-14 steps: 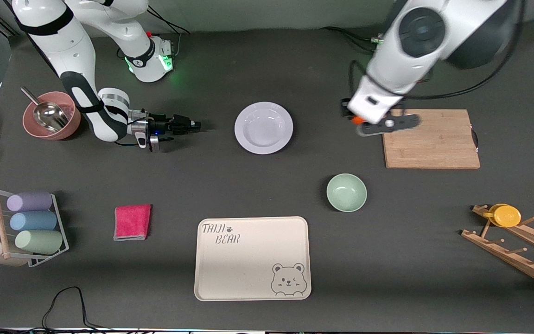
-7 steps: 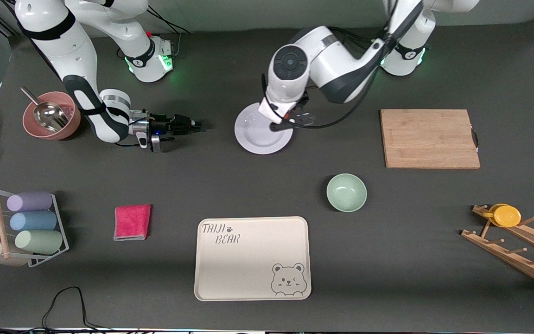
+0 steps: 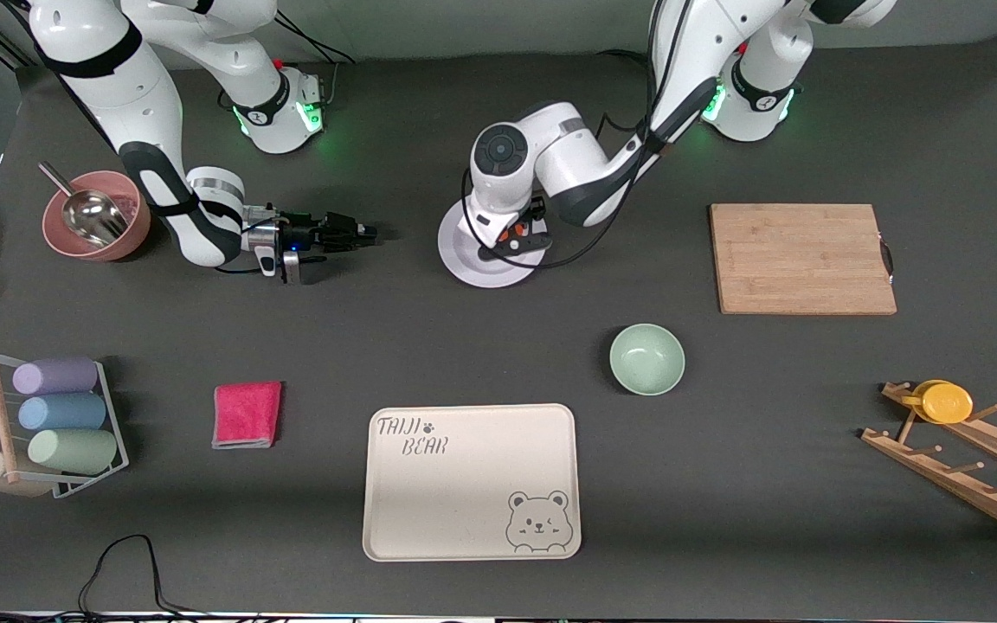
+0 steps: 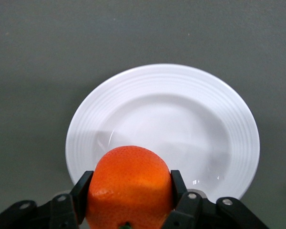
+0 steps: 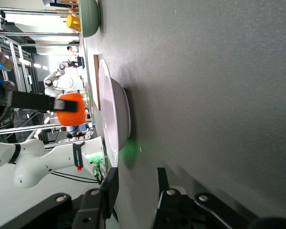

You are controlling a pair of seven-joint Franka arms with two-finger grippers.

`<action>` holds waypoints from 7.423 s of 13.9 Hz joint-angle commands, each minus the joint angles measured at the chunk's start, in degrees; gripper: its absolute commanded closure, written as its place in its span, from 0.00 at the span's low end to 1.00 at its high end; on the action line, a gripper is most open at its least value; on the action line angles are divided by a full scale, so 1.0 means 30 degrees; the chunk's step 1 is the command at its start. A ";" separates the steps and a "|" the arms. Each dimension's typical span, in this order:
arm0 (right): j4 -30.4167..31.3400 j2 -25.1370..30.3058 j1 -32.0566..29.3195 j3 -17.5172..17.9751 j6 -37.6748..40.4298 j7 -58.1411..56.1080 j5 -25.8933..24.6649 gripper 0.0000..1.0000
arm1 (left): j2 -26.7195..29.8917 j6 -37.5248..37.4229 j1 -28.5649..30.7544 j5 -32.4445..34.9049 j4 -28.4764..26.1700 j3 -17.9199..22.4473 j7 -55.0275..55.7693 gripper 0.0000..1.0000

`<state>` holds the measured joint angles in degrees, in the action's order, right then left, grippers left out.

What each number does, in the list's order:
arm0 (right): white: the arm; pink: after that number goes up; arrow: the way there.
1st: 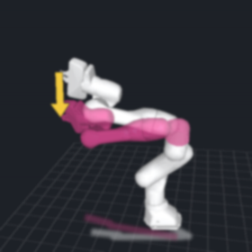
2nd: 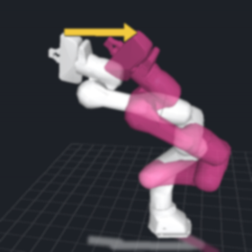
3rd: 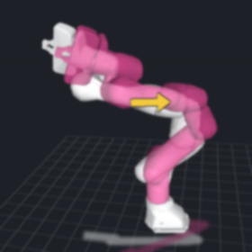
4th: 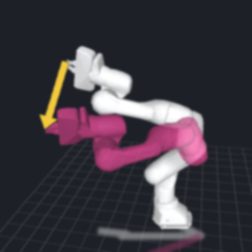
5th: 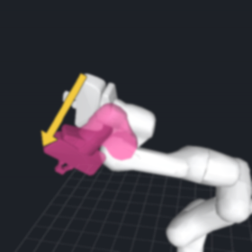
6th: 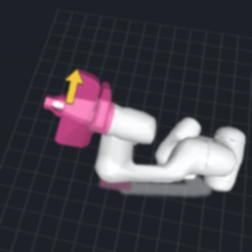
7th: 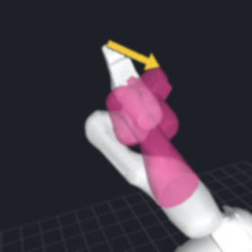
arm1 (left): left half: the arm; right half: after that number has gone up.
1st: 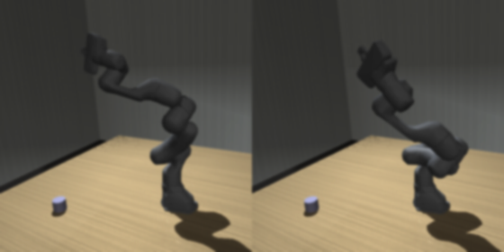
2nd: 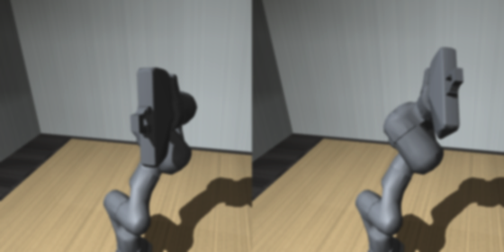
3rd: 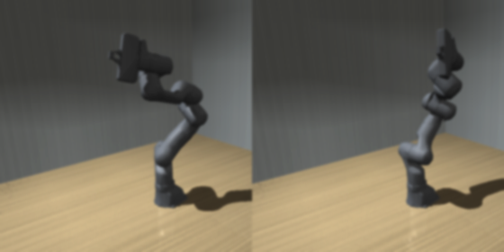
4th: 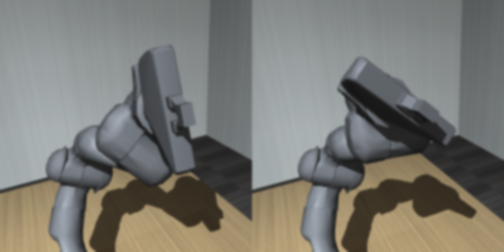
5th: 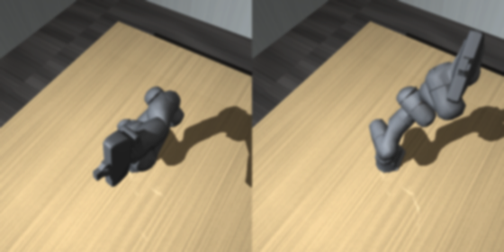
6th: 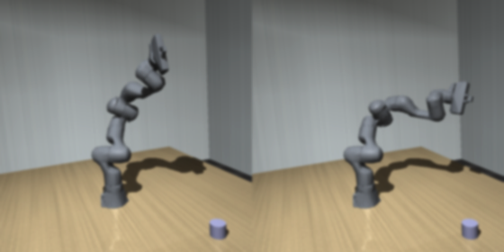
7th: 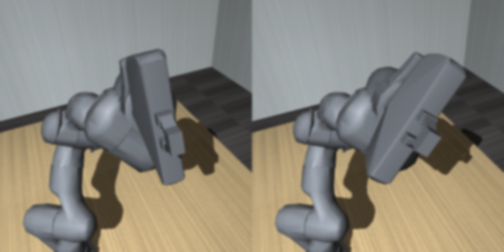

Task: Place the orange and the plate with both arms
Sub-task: 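Carry the orange with the left gripper over the white plate, then lower the orange onto the plate, open the left gripper and withdraw, then grip the plate rim with the right gripper and slide it toward the tray, then set the plate onto the bear tray with the right gripper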

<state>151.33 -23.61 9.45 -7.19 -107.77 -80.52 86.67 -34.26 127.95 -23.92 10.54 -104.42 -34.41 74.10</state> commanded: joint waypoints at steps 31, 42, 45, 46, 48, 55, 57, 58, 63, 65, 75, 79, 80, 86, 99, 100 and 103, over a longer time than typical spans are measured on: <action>-0.1341 -0.1299 0.5664 0.1430 0.0035 -0.1842 0.9370 0.60 | 0.8984 -1.1416 1.1498 -0.0702 0.2610 0.3924 -1.9008 0.00; -0.2515 -0.2384 0.6048 0.2453 -0.0083 -0.2457 1.1068 0.60 | 1.3206 -1.1245 0.7154 -0.2489 -0.0378 1.2904 -2.2944 0.00; -0.2515 -0.2384 0.6048 0.2485 -0.0083 -0.2486 1.1189 0.93 | 1.3238 -1.1449 0.7623 -0.2490 -0.0349 1.2936 -2.2973 0.00; -0.2515 -0.2384 0.6048 0.2485 -0.0083 -0.2486 1.1189 1.00 | 1.3150 -1.1479 0.7565 -0.2490 -0.0320 1.2936 -2.3060 0.00; -0.2515 -0.2268 0.5932 0.2485 0.0005 -0.2312 1.1189 1.00 | 1.3003 -1.1479 0.7418 -0.2490 -0.0261 1.2936 -2.3178 0.00; -0.2515 0.3141 0.3038 0.2456 0.0064 0.4852 0.6107 1.00 | 1.2798 -1.1946 0.7359 -0.2490 0.0090 1.2673 -2.3178 0.00; -0.2776 0.4931 0.1893 0.2456 0.0035 0.7549 0.3845 1.00 | 1.2798 -1.1948 0.7446 -0.2490 0.0119 1.2672 -2.3352 0.00; -0.3069 0.5549 0.1656 0.2456 0.0035 0.8751 0.3139 1.00 | 1.2798 -1.1948 0.7505 -0.2490 0.0120 1.2701 -2.3441 0.00; -0.6870 0.4041 0.1478 0.2368 0.0035 1.0463 0.2400 1.00 | 1.2798 -1.2006 0.7448 -0.2519 0.0558 1.2701 -2.3442 0.00; -0.9590 0.1584 0.1391 0.2222 0.0035 1.0463 0.2226 1.00 | 1.2797 -1.2036 0.7388 -0.2577 0.0588 1.2672 -2.3442 0.00; -2.6376 -1.0401 0.1390 0.0581 0.0064 1.5494 0.2166 1.00 | 1.2387 -1.2094 0.7330 -0.2636 0.1233 1.2643 -2.3442 0.00; -2.8501 -1.2022 0.1390 0.0581 -0.0550 1.5738 0.2663 1.00 | 1.2329 -1.2123 0.7271 -0.2636 0.1350 1.2497 -2.3412 0.00; -2.8501 -1.2168 0.1419 0.0610 -0.0870 1.5562 0.2664 1.00 | 1.2329 -1.2123 0.7271 -0.2636 0.1350 1.2497 -2.3413 0.00; -2.8589 -1.3779 0.1419 0.0698 -0.3157 1.3014 0.2722 1.00 | 1.2300 -1.2651 0.7300 -0.2636 0.1526 1.2497 -2.3442 0.00; -2.8355 -1.3169 0.1421 0.0669 -0.3481 1.6221 -0.0606 0.31 | 1.2241 -1.3266 0.7418 -0.2636 0.1907 1.2497 -2.3471 0.00; -2.8326 -1.2702 0.1361 0.0640 -0.3423 1.7452 -0.1517 0.29 | 1.2270 -1.3266 0.7418 -0.2636 0.1936 1.2497 -2.3471 0.00; -2.7538 -1.1150 0.0952 0.0639 -0.3189 1.9454 -0.4123 0.00 | 1.2270 -1.3266 0.7447 -0.2636 0.1965 1.2497 -2.3471 0.00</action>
<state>65.94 -61.39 13.11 -5.16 -117.94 -26.29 79.49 3.03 89.59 -1.56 3.09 -100.00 2.87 4.54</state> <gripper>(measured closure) 0.233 0.000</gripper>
